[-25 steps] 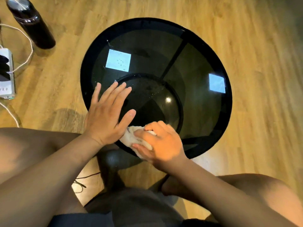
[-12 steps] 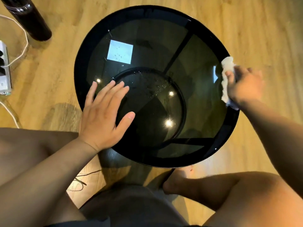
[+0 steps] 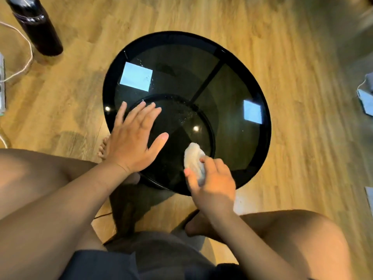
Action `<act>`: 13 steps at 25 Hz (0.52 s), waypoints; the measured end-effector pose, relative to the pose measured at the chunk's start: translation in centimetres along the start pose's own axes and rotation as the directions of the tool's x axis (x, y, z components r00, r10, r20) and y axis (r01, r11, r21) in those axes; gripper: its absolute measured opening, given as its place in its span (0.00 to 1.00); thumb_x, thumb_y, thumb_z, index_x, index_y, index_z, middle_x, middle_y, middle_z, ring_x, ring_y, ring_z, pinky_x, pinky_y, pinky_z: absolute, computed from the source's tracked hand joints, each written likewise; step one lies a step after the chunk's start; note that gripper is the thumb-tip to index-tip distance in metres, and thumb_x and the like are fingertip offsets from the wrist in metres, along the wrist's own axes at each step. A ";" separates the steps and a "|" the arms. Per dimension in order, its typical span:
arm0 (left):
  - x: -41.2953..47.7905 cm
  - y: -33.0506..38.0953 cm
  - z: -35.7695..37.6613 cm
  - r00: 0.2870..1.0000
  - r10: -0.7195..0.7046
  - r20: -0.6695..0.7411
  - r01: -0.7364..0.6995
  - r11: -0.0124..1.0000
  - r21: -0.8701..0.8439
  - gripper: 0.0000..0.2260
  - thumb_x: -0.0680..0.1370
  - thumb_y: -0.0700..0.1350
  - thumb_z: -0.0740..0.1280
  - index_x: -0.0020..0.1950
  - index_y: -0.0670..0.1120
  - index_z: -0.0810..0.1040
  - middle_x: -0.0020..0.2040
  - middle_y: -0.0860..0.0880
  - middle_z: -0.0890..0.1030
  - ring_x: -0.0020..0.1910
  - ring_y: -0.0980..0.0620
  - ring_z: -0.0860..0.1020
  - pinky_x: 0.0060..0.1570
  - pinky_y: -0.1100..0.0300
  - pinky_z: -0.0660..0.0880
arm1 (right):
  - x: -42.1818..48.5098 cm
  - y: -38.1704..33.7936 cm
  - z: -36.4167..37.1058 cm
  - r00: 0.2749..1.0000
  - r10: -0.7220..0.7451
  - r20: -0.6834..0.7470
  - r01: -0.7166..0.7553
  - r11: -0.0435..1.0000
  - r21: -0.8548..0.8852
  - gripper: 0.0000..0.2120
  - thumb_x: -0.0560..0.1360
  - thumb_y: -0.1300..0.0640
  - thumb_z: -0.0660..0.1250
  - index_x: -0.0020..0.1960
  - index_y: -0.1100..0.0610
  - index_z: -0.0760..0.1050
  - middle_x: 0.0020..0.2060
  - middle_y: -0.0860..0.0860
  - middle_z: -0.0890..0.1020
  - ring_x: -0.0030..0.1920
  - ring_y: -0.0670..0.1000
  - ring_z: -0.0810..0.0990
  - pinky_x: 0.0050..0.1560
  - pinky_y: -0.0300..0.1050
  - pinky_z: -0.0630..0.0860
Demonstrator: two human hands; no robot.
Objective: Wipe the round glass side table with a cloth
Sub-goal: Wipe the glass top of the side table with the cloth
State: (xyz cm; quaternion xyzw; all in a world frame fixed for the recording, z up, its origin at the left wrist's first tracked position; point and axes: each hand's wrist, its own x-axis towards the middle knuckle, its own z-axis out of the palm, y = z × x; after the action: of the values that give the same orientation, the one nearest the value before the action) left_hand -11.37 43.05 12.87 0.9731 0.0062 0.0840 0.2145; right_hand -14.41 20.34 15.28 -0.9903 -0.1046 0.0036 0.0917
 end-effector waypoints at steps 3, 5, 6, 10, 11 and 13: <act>0.0 0.3 -0.2 1.000 -0.009 0.024 0.009 1.000 0.012 0.29 0.80 0.62 0.49 0.75 0.46 0.66 0.75 0.45 0.70 0.77 0.45 0.63 0.77 0.40 0.49 | 0.6 -2.4 0.3 0.937 -0.344 0.057 0.343 0.939 0.029 0.20 0.76 0.39 0.61 0.60 0.50 0.74 0.46 0.51 0.80 0.44 0.55 0.78 0.43 0.48 0.76; -0.1 0.3 -0.2 0.999 0.008 0.037 -0.009 1.000 0.028 0.29 0.80 0.62 0.49 0.75 0.46 0.66 0.75 0.45 0.70 0.77 0.44 0.63 0.77 0.40 0.48 | 3.3 0.8 -0.5 0.905 -0.421 0.057 0.422 0.906 -0.012 0.18 0.75 0.43 0.63 0.59 0.52 0.77 0.46 0.54 0.80 0.44 0.60 0.79 0.42 0.54 0.78; -0.3 0.3 -0.2 0.999 0.016 0.034 -0.017 0.999 0.035 0.29 0.80 0.62 0.49 0.74 0.46 0.67 0.75 0.45 0.71 0.77 0.44 0.64 0.77 0.40 0.48 | 5.1 3.3 -1.2 0.932 -0.362 0.032 0.363 0.931 -0.028 0.17 0.76 0.45 0.64 0.59 0.53 0.77 0.48 0.56 0.80 0.47 0.61 0.79 0.44 0.56 0.78; -0.1 -0.1 0.1 1.000 0.012 -0.006 -0.012 1.000 0.013 0.28 0.80 0.62 0.51 0.73 0.46 0.68 0.74 0.46 0.72 0.76 0.45 0.65 0.78 0.42 0.48 | 15.4 15.1 -3.8 0.991 0.122 -0.047 -0.126 0.988 -0.088 0.18 0.79 0.45 0.61 0.66 0.50 0.73 0.58 0.60 0.77 0.59 0.65 0.76 0.59 0.57 0.74; -0.1 -0.1 0.1 1.000 -0.001 -0.014 0.001 1.000 0.000 0.28 0.80 0.62 0.52 0.73 0.46 0.68 0.74 0.46 0.72 0.76 0.46 0.65 0.78 0.42 0.48 | 17.8 16.6 -4.2 0.975 0.216 -0.051 -0.220 0.971 -0.091 0.19 0.80 0.45 0.60 0.67 0.51 0.72 0.59 0.62 0.77 0.60 0.66 0.76 0.60 0.58 0.74; 0.0 0.0 0.0 1.000 -0.010 -0.026 0.009 1.000 -0.016 0.28 0.80 0.61 0.53 0.73 0.46 0.68 0.74 0.46 0.72 0.76 0.46 0.65 0.78 0.42 0.49 | 20.7 17.3 -4.2 0.946 0.317 -0.065 -0.321 0.944 -0.068 0.21 0.79 0.43 0.58 0.66 0.53 0.72 0.58 0.64 0.78 0.60 0.66 0.76 0.60 0.59 0.74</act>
State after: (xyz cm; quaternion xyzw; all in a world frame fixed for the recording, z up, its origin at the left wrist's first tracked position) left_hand -11.34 43.07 12.85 0.9701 0.0128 0.0956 0.2226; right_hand 9.55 7.30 16.48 -0.9967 0.0597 -0.0121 0.0540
